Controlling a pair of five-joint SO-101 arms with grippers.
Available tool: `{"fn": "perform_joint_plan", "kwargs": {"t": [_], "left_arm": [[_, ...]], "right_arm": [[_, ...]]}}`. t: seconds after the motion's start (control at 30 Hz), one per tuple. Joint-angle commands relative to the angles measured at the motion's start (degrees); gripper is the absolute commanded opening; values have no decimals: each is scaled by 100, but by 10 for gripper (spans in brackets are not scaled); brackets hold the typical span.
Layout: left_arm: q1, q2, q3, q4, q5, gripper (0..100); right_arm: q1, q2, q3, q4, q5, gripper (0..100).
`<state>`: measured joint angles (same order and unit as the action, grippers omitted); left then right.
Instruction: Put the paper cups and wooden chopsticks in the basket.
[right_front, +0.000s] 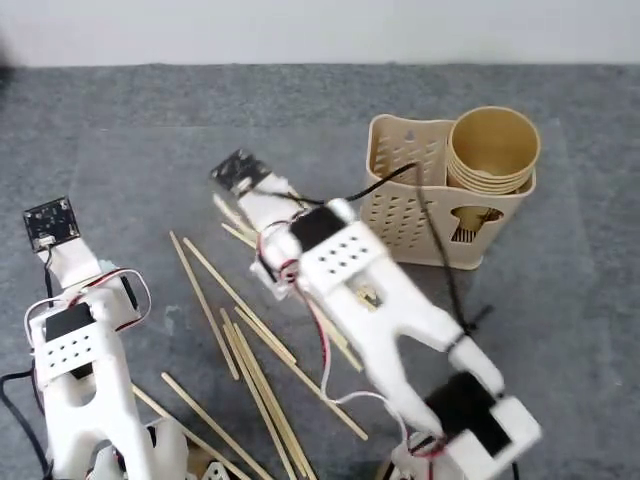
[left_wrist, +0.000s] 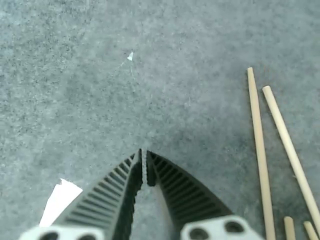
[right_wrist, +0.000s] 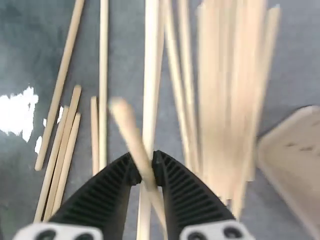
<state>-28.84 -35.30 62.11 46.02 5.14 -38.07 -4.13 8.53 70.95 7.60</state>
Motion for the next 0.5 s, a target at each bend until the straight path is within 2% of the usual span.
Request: {"fn": "perform_joint_plan", "kwargs": {"t": [0.0, 0.27, 0.47], "left_arm": [[9, -158, -101, -123, -35, 15], [9, -158, -101, -123, -35, 15], [9, -149, -101, -123, -35, 15]], "right_arm": [[207, -936, -299, 31, 141, 8], [426, -1288, -1442, 13, 79, 8], [409, -1341, -2180, -884, 79, 8]]}}
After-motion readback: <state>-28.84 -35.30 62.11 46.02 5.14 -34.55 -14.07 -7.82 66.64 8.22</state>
